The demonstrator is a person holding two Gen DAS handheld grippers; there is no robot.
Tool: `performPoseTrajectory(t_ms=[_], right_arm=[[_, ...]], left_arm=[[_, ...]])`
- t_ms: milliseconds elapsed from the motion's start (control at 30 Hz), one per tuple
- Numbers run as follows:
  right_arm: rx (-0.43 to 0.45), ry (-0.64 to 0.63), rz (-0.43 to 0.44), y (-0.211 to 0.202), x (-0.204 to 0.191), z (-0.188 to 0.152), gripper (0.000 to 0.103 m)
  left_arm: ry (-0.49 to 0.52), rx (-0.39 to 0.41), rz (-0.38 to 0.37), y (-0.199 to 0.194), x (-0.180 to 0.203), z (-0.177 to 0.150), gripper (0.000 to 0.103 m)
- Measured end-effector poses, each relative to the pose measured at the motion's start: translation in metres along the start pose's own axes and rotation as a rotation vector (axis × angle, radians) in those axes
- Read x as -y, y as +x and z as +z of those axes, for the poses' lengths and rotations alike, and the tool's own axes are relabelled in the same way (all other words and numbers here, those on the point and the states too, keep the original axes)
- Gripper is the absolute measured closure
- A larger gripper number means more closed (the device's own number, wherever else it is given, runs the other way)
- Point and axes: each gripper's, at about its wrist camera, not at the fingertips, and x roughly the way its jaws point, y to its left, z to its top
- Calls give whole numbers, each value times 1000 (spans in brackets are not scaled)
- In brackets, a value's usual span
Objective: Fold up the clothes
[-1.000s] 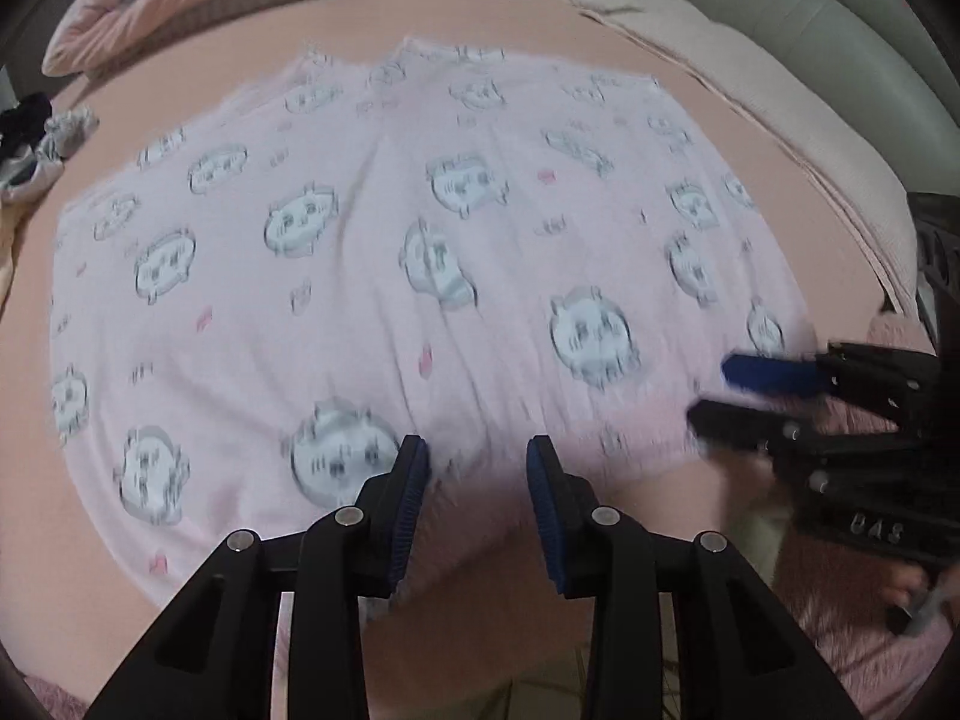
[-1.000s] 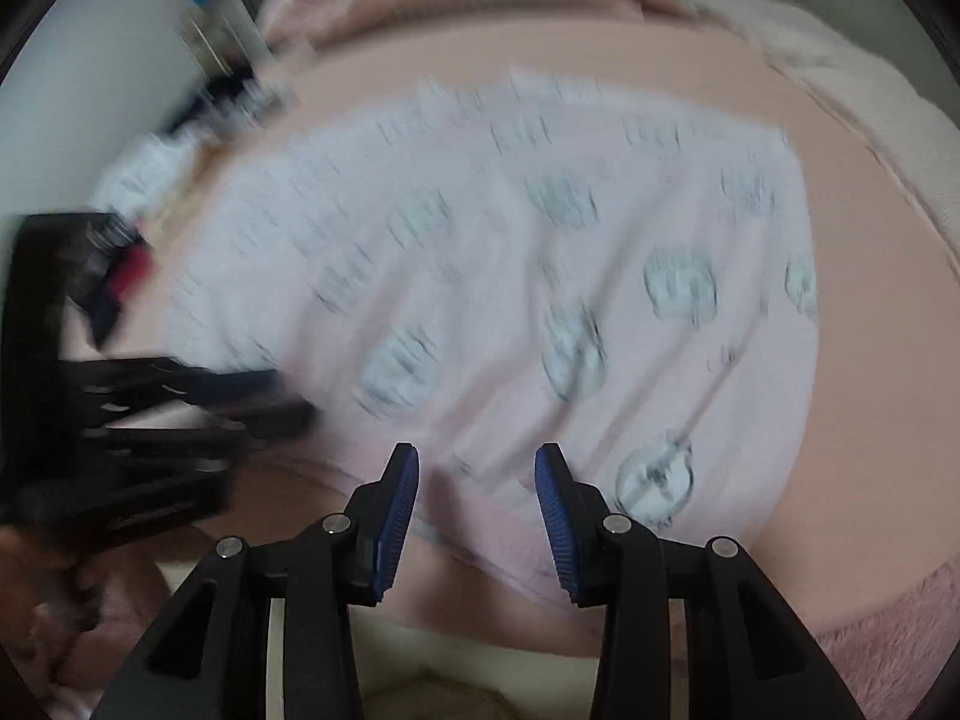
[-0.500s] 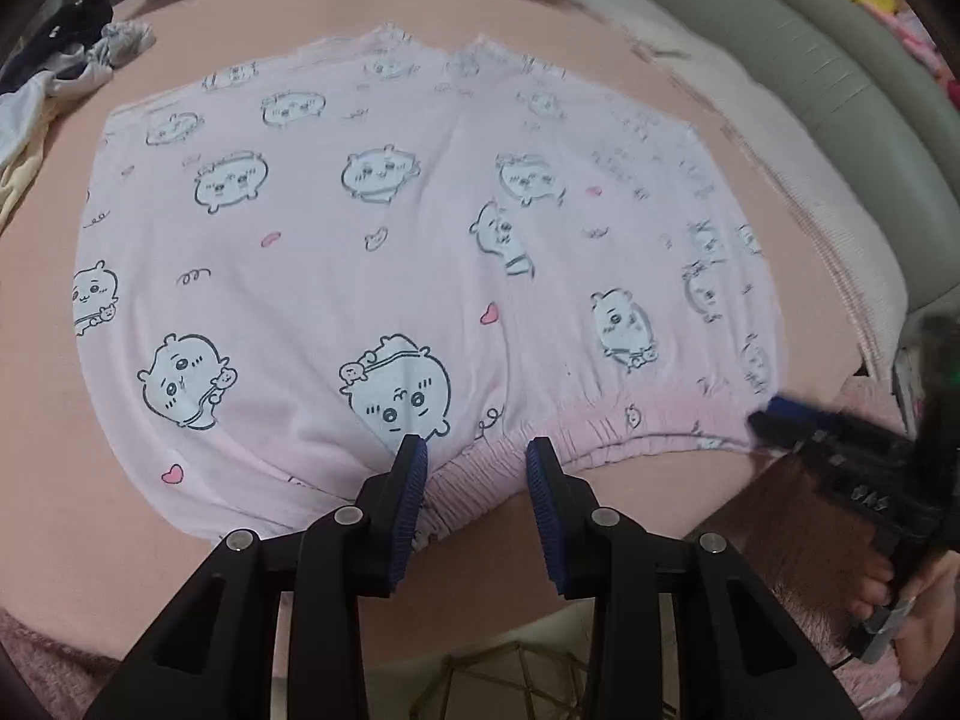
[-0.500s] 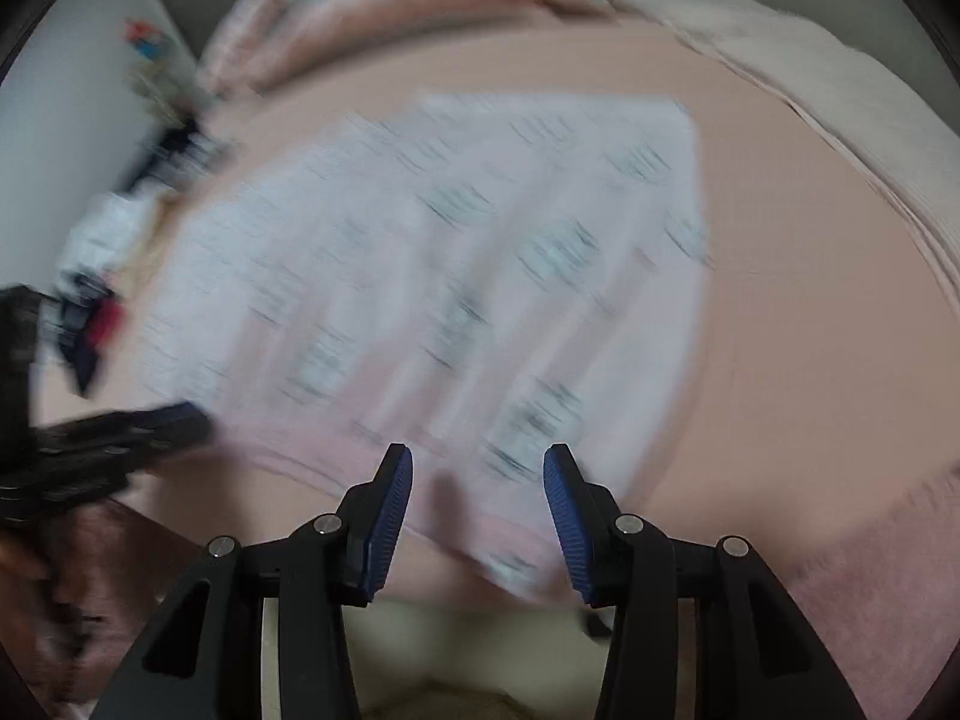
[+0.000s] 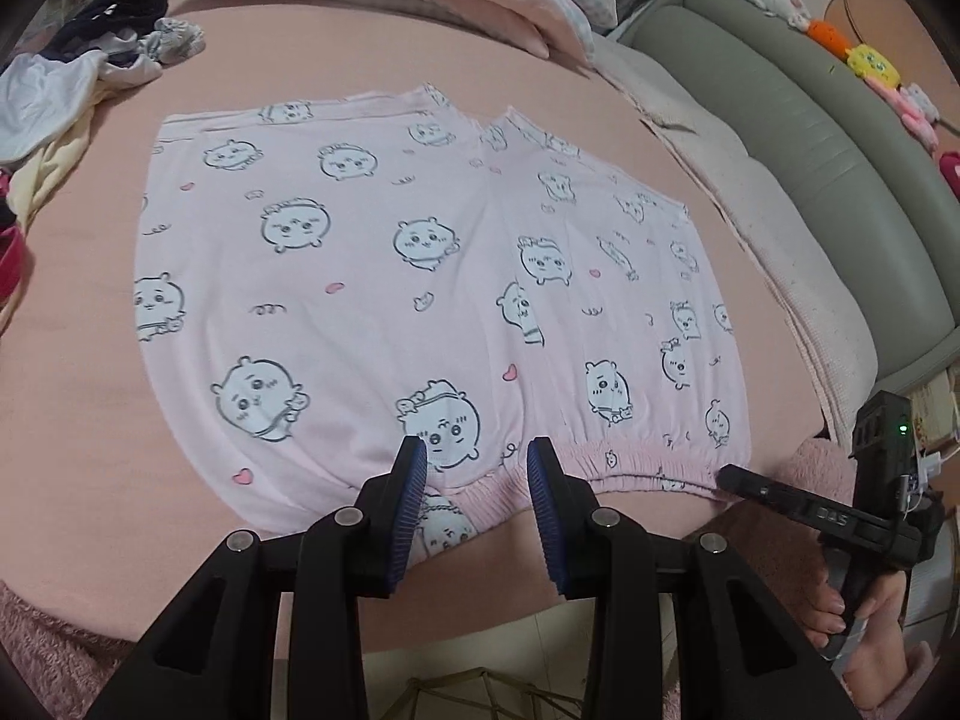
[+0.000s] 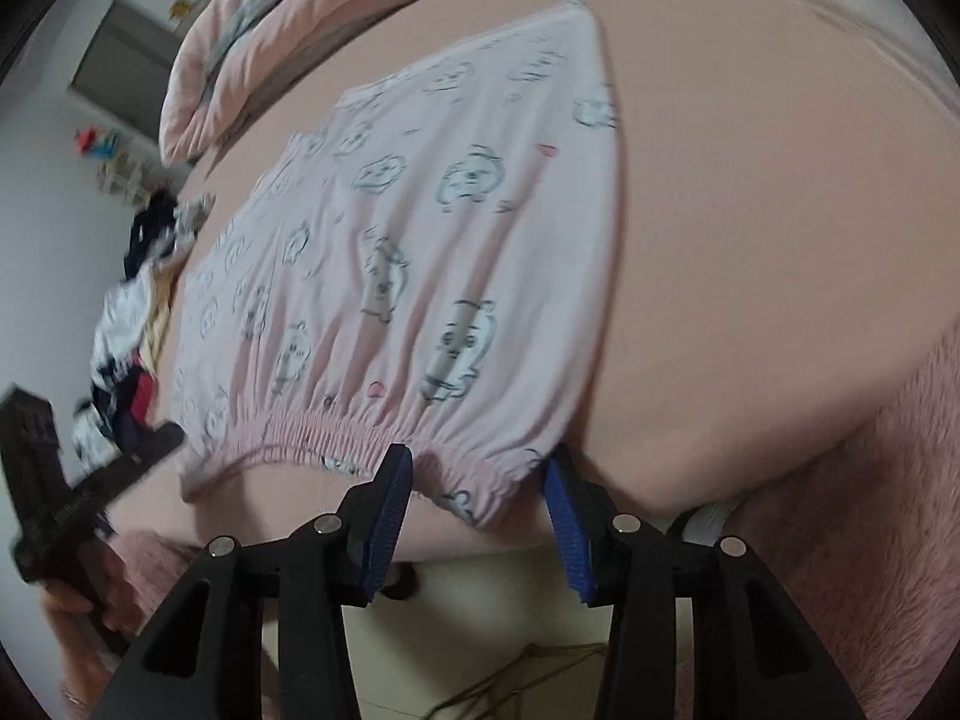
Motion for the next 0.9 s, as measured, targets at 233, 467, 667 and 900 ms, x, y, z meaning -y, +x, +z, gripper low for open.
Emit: performPoseTrajectory(t_ms=[233,467,667,900], right_arm=[[-15,9,-51,5,1,1,91],[9,31,-23,-17,15,-7,94],[54,-52,48,-25,-19,26,95],[71,-362,125,17,-139,72,95]], left_arm=[[-50,-5,-12,2,-12,-2,71],[-56,-1,-24,0,-16,-2,71],[-89,16,-38,-5,-25,1,71],[-129,22,-44,-9,-36,1,71]])
